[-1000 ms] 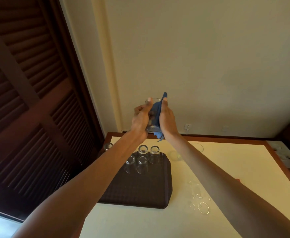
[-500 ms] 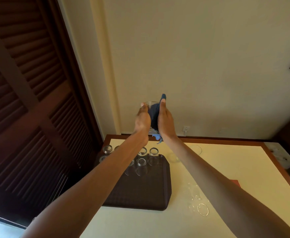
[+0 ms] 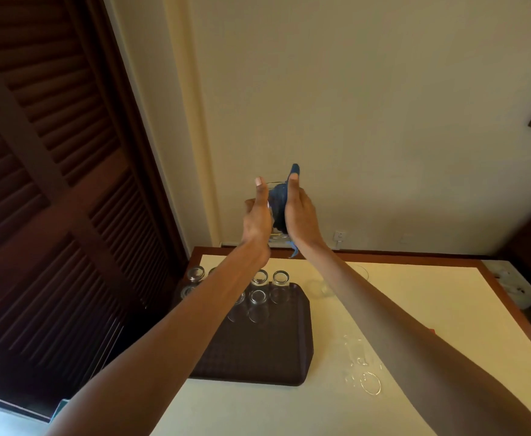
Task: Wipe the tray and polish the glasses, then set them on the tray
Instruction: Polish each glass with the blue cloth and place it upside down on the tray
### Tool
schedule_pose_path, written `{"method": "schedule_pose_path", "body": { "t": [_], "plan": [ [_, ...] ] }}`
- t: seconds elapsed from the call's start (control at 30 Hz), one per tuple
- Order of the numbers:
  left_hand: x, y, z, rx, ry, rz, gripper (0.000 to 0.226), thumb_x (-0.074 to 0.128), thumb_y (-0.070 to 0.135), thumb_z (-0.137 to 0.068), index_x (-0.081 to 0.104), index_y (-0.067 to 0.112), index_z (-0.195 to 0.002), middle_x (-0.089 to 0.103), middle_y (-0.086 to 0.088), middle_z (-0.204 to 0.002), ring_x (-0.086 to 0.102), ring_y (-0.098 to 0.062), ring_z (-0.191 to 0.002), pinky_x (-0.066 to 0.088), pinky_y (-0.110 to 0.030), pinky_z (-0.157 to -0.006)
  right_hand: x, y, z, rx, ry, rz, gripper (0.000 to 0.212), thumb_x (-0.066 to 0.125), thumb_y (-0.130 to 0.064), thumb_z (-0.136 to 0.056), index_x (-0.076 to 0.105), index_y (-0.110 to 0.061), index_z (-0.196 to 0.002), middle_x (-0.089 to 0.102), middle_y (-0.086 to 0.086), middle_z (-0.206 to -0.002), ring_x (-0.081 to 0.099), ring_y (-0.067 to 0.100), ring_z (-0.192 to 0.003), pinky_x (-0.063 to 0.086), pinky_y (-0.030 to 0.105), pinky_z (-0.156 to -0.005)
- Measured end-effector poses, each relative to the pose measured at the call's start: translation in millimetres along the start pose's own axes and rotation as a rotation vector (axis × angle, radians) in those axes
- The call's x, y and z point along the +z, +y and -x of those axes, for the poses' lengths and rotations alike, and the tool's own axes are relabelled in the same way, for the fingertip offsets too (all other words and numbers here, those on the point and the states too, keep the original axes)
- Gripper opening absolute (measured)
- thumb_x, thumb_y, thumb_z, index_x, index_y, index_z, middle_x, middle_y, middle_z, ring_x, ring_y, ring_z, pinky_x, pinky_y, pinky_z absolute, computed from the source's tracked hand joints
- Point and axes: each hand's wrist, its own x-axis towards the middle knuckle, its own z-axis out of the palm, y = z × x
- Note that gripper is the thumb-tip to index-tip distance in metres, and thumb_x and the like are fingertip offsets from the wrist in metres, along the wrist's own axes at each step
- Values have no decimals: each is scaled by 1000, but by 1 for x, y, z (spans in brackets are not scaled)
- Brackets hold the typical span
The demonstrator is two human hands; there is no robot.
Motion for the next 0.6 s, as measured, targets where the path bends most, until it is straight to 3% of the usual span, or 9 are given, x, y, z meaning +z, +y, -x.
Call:
{"method": "schedule_pose_path", "body": {
  "t": [0.07, 0.13, 0.2, 0.27, 0.37, 0.43, 0.47, 0.53, 0.6],
  "plan": [
    [2, 1, 0, 31, 6, -16, 91, 31, 83, -93, 40, 19, -157, 47, -6, -158, 43, -26, -145, 33, -48, -122, 2, 3, -6, 20, -8, -9, 61, 22, -54, -106, 59, -13, -83, 62, -2, -68, 61, 9, -62, 45, 21, -62],
    [1, 1, -8, 49, 35, 1, 115, 30, 101, -73, 42, 22, -155, 49, -7, -156, 46, -30, -143, 37, -53, -119, 4, 8, -4, 51, -30, -7, 67, 17, -55, -106, 61, -15, -74, 64, -1, -65, 63, 12, -62, 48, 26, -64],
    [-3, -10, -37, 14, 42, 21, 146, 35, 115, -37, 44, 28, -154, 52, -7, -152, 52, -32, -137, 44, -58, -112, 4, 14, 4, 105, -59, -8, 71, 16, -56, -106, 66, -14, -78, 70, 3, -72, 68, 14, -69, 51, 26, -68],
    [-6, -17, -57, -18, 51, 11, 151, 40, 116, -29, 36, 36, -157, 45, -6, -158, 50, -34, -139, 43, -60, -112, 2, 17, 12, 155, -117, -12, 73, 15, -58, -105, 70, -13, -87, 73, 6, -82, 71, 15, -78, 54, 26, -73],
    [-3, 1, -26, 29, 50, -53, 119, 43, 105, -58, 42, 27, -147, 51, -9, -147, 55, -31, -131, 46, -57, -109, 2, 18, 14, 132, -128, -36, 69, 17, -59, -104, 68, -12, -100, 73, 8, -92, 72, 18, -86, 56, 27, -78],
    [0, 6, -14, 66, 31, -45, 82, 42, 88, -86, 46, 23, -135, 57, -7, -134, 59, -27, -122, 50, -50, -105, 3, 15, 7, 69, -50, -62, 64, 21, -58, -105, 62, -9, -108, 71, 7, -93, 70, 15, -85, 53, 20, -69],
    [1, 4, -14, 63, 11, -38, 74, 39, 82, -93, 46, 22, -137, 58, -4, -131, 58, -25, -121, 49, -45, -104, 2, 10, 3, 40, -10, -60, 63, 22, -56, -105, 60, -6, -110, 69, 6, -90, 69, 13, -81, 50, 16, -63],
    [3, 2, -12, 65, -30, -41, 74, 33, 78, -97, 47, 23, -144, 57, 2, -128, 55, -21, -120, 44, -39, -100, -3, -1, -8, 20, 45, -47, 62, 23, -55, -106, 60, -6, -100, 65, 3, -82, 65, 12, -73, 45, 16, -59],
    [4, 1, -14, 93, -28, -48, 72, 30, 77, -99, 50, 24, -143, 60, 3, -126, 58, -16, -113, 44, -36, -95, -6, -8, -16, 39, 37, -44, 64, 21, -56, -106, 60, -11, -81, 63, 1, -72, 63, 15, -68, 44, 24, -63]
  ]
}}
